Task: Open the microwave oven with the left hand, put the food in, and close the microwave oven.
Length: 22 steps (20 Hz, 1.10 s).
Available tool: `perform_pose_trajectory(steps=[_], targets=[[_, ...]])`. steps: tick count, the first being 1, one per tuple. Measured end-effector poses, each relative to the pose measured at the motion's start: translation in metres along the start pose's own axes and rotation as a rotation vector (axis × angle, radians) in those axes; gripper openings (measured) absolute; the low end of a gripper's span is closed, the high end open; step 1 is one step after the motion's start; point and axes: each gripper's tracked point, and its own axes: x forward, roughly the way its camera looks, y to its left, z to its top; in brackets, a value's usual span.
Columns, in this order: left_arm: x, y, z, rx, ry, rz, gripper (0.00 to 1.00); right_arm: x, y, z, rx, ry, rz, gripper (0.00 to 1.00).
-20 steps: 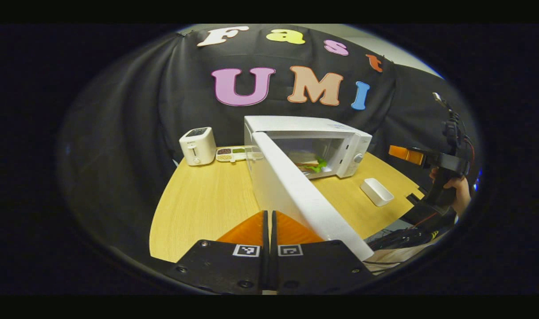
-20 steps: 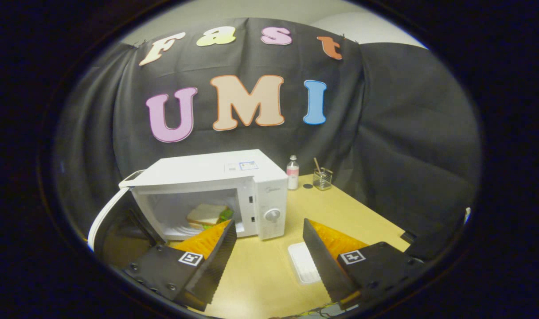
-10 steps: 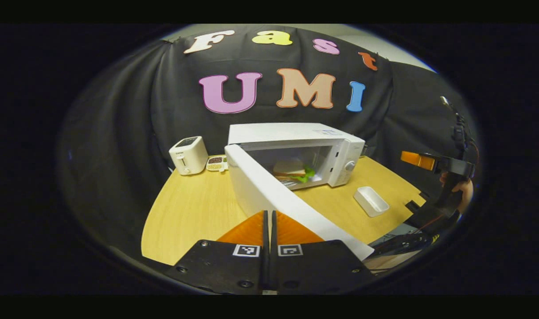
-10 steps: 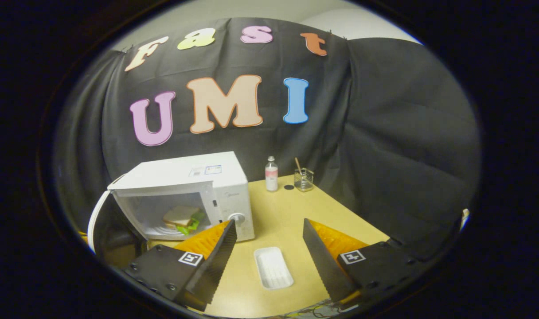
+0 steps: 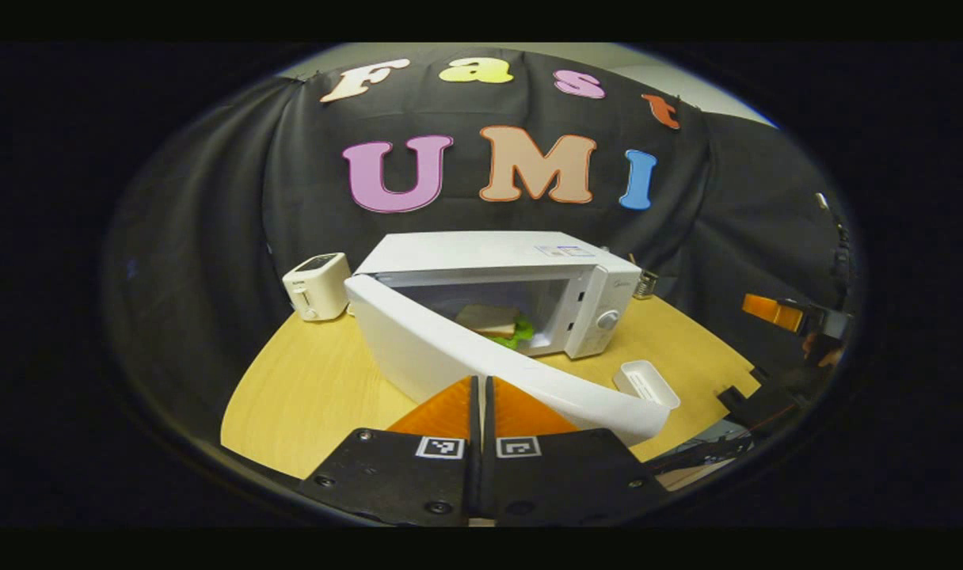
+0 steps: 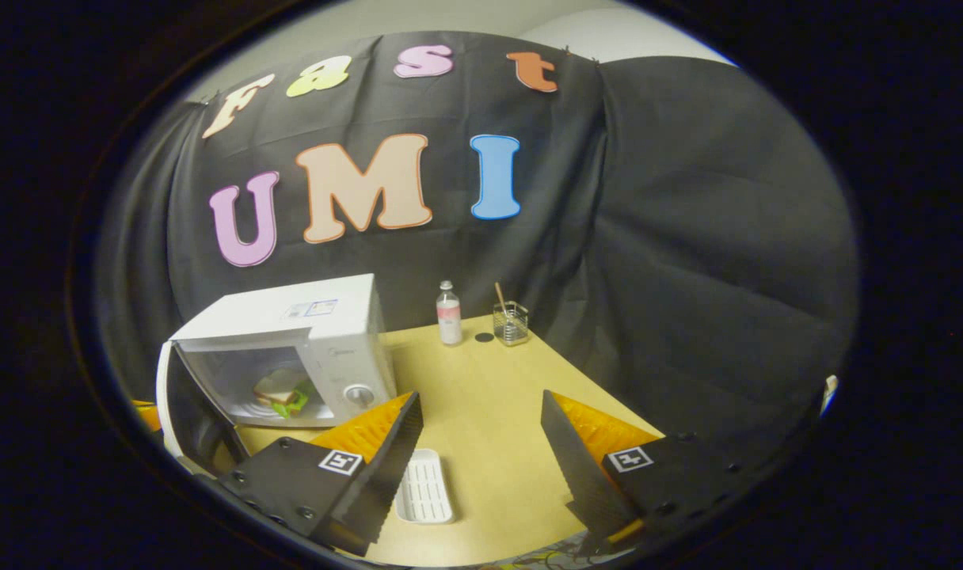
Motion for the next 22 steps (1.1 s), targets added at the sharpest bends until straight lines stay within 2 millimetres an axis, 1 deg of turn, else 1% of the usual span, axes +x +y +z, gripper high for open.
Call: perform_pose_trajectory(steps=[4,9,12,13,14,15,16,17,19,20,21,22], targets=[[0.026,-0.029,0.011,-0.01,-0.021,-0.015,0.01,0.012,-0.028,-0.002,0.014,0.014,-0.002,0.96],[0.053,-0.061,0.026,-0.018,-0.042,-0.029,0.01,0.022,-0.046,0.007,0.02,0.004,0.018,0.96],[0.071,-0.076,0.036,-0.04,-0.054,-0.04,0.01,0.026,-0.05,0.012,0.036,-0.003,0.034,0.96],[0.077,-0.078,0.037,-0.04,-0.056,-0.041,0.01,0.026,-0.051,0.015,0.039,-0.006,0.038,0.92],[0.083,-0.08,0.042,-0.033,-0.064,-0.04,0.01,0.026,-0.051,0.017,0.049,-0.007,0.043,0.96],[0.09,-0.082,0.045,-0.027,-0.069,-0.039,0.01,0.027,-0.05,0.018,0.065,-0.005,0.05,0.92],[0.096,-0.082,0.048,-0.022,-0.071,-0.038,0.03,0.027,-0.049,0.019,0.081,-0.001,0.059,0.96],[0.102,-0.084,0.05,-0.017,-0.075,-0.037,0.01,0.028,-0.049,0.02,0.095,0.003,0.065,0.96],[0.114,-0.086,0.055,-0.011,-0.083,-0.034,0.01,0.029,-0.049,0.022,0.105,0.001,0.075,0.96],[0.12,-0.087,0.057,-0.013,-0.081,-0.033,0.01,0.029,-0.048,0.021,0.102,0.006,0.08,0.92],[0.126,-0.088,0.056,-0.017,-0.08,-0.031,0.0,0.029,-0.046,0.02,0.098,0.014,0.087,0.96],[0.131,-0.09,0.057,-0.024,-0.079,-0.031,0.03,0.029,-0.044,0.021,0.093,0.016,0.094,0.96]])
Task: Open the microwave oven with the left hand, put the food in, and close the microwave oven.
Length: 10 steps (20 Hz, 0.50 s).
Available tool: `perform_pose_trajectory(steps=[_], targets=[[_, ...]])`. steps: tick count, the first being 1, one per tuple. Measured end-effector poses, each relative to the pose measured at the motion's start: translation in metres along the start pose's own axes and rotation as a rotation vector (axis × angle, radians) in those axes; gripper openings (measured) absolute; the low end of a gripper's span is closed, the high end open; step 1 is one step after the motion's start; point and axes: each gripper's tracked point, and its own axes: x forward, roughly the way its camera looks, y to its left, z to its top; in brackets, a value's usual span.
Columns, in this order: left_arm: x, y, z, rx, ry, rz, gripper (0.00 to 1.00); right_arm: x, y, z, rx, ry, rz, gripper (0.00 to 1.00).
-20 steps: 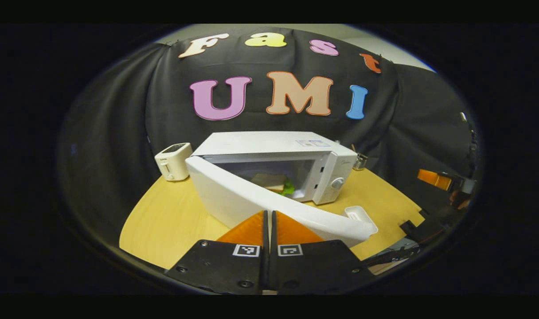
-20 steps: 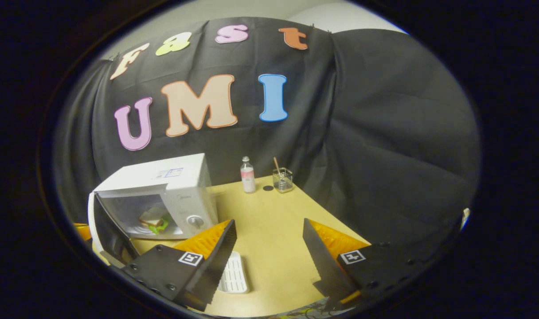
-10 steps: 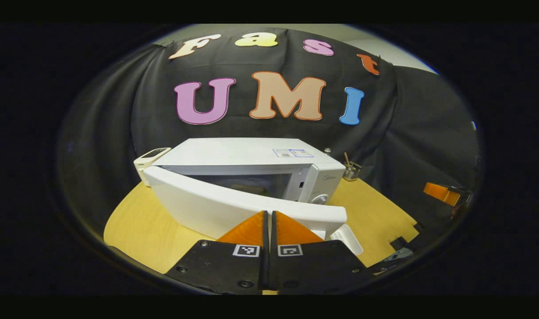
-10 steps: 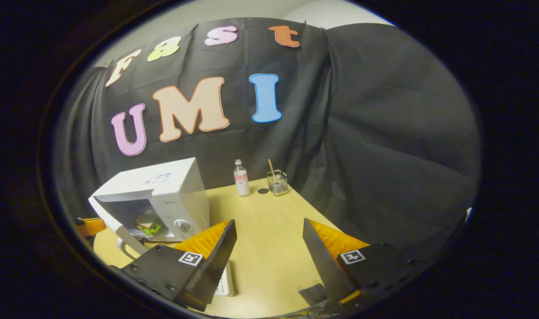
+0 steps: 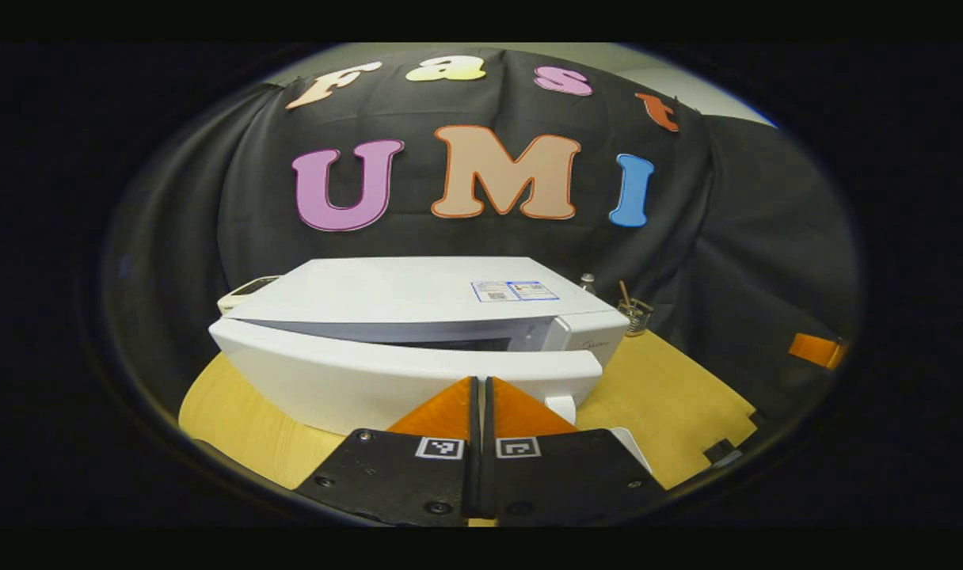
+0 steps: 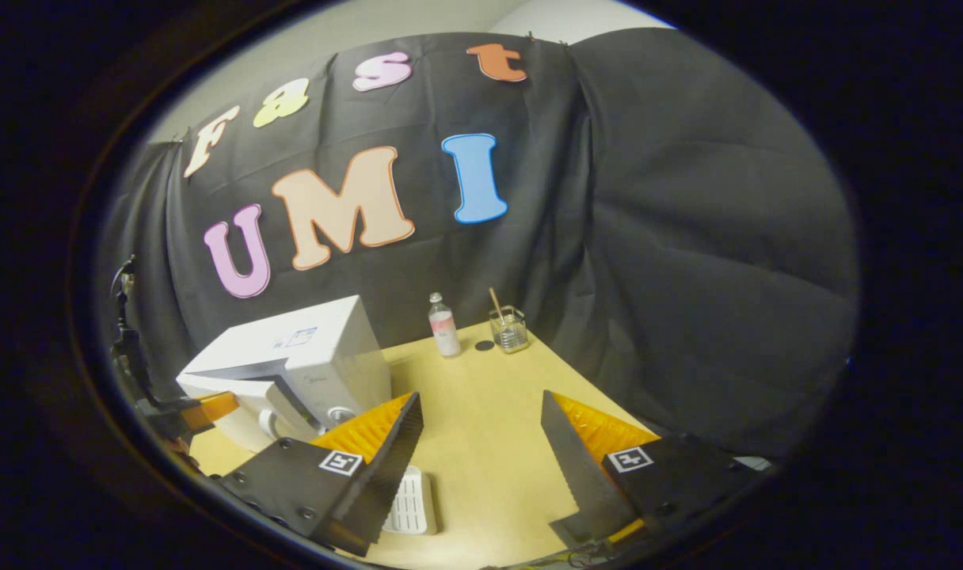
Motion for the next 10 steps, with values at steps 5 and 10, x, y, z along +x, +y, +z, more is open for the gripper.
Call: perform_pose_trajectory(steps=[5,10], targets=[[0.019,-0.002,0.002,-0.008,0.0,0.018,0.03,0.001,0.016,0.001,-0.023,0.005,0.034,0.96],[0.03,-0.002,0.006,-0.052,-0.005,0.03,0.01,0.007,0.02,-0.004,-0.053,0.019,0.051,0.96]])
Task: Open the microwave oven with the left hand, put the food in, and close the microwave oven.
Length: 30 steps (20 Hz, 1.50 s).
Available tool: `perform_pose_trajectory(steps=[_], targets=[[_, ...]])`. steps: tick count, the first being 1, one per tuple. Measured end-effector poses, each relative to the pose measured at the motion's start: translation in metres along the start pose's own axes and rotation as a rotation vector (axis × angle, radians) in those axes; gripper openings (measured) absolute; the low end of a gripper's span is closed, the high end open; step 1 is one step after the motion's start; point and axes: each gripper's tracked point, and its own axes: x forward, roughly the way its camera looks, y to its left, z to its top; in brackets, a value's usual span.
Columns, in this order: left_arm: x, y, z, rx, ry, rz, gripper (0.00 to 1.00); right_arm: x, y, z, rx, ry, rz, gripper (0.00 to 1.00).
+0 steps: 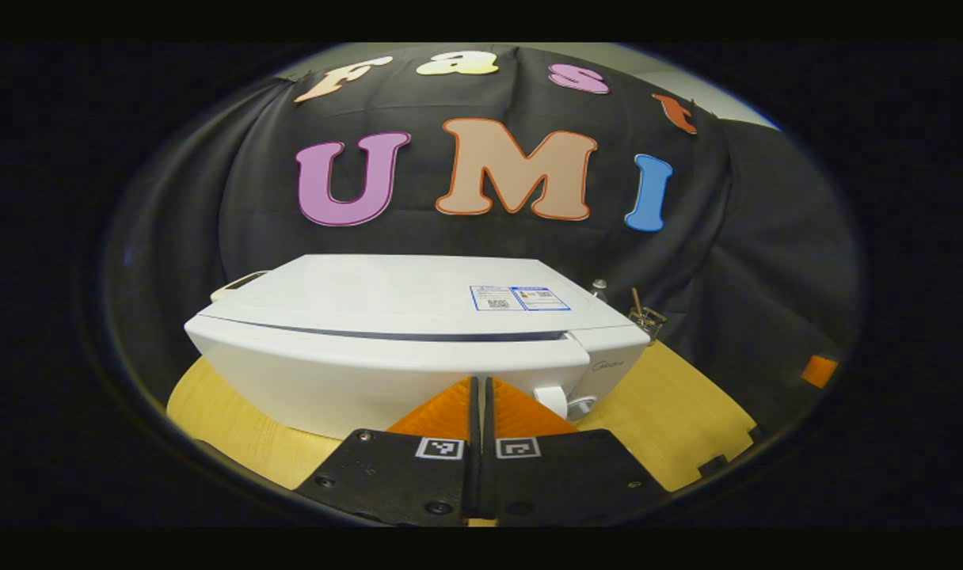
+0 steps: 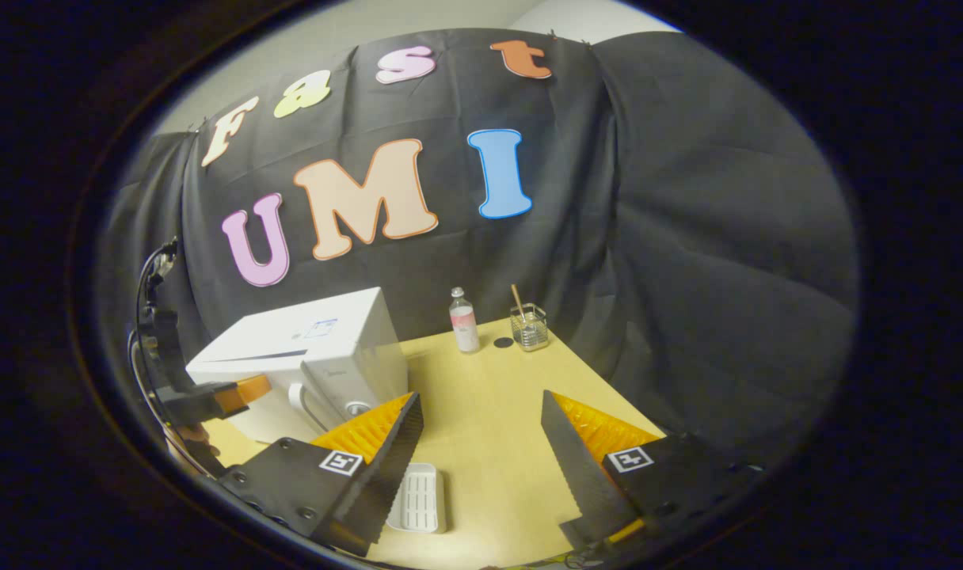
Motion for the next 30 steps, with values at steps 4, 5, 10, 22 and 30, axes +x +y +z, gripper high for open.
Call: perform_pose_trajectory(steps=[4,5,10,22,30], targets=[[0.001,-0.001,0.002,-0.021,-0.011,-0.005,0.0,0.003,0.002,0.004,-0.018,-0.002,-0.004,0.92],[0.001,-0.001,0.002,-0.021,-0.012,-0.003,0.0,0.004,0.003,0.007,-0.02,-0.005,-0.007,0.92],[0.004,0.001,0.004,-0.03,-0.016,0.011,0.03,0.011,0.011,0.01,-0.02,-0.01,-0.01,0.92],[0.018,0.004,0.006,-0.059,-0.03,0.026,0.02,0.017,0.003,0.026,-0.043,-0.025,-0.039,0.92],[0.012,0.002,0.011,-0.065,-0.043,0.004,0.0,0.014,0.004,0.023,-0.062,-0.026,-0.036,0.96]])
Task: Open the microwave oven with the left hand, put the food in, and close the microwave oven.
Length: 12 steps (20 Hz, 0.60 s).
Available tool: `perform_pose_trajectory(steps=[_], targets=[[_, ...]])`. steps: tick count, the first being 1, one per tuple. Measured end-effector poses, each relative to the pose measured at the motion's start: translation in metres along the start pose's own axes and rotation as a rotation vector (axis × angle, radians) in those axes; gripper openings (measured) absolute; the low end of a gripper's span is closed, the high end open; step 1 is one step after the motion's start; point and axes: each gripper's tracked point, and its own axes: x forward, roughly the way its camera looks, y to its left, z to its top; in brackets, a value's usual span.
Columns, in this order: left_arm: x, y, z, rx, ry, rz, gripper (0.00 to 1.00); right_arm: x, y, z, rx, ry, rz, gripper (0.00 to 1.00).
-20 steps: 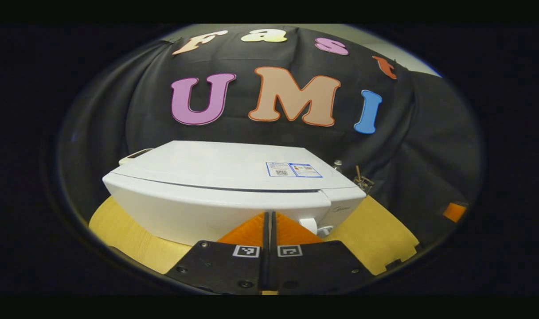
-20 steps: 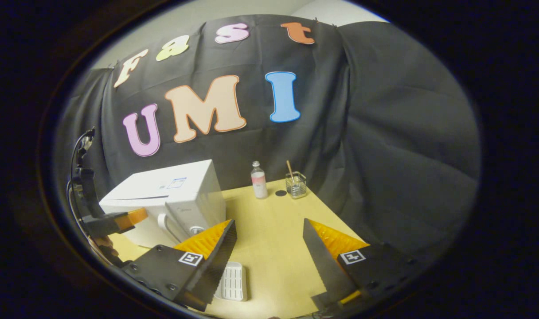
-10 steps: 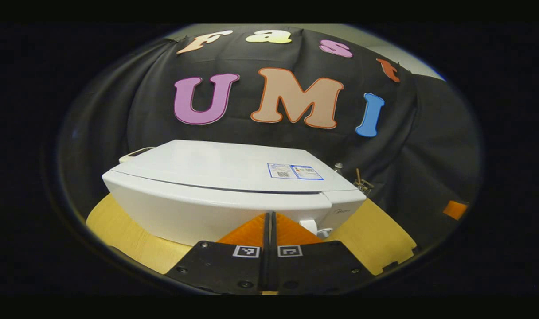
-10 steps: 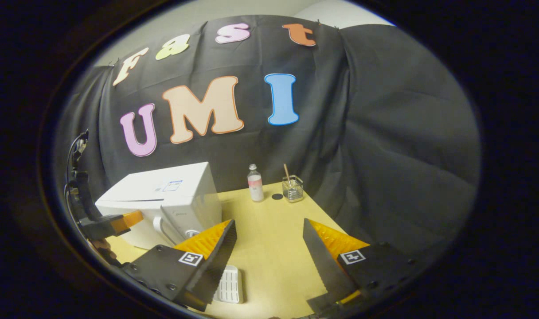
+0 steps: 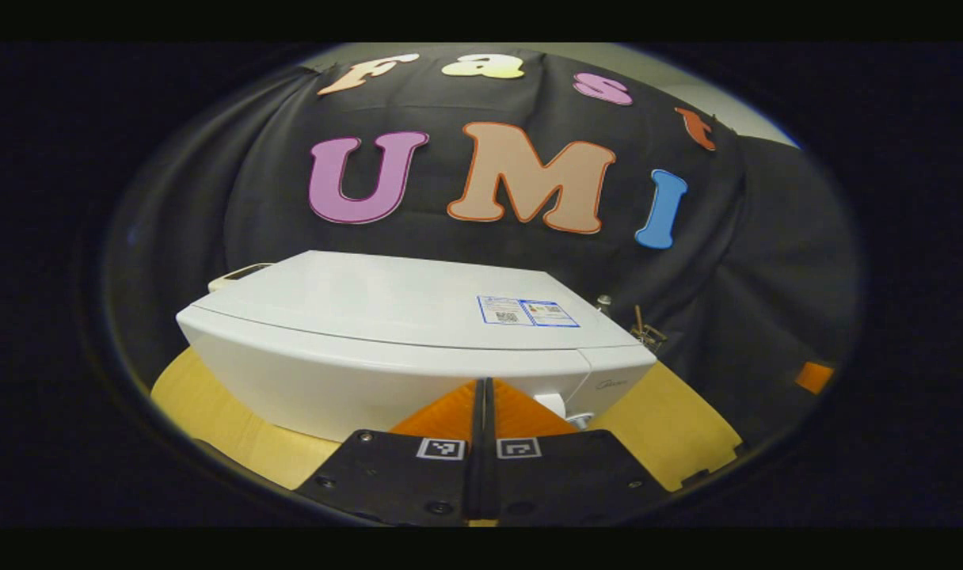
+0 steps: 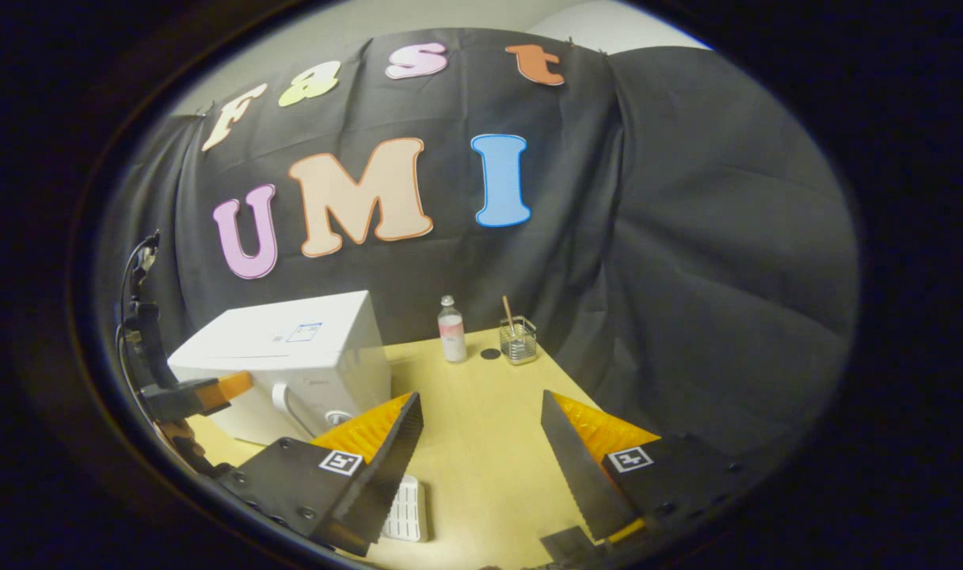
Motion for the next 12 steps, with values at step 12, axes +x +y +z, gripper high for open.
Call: perform_pose_trajectory(steps=[12], targets=[[0.0,-0.002,-0.001,0.001,0.002,-0.02,0.0,-0.011,0.026,0.009,0.011,-0.02,0.063,0.96]])
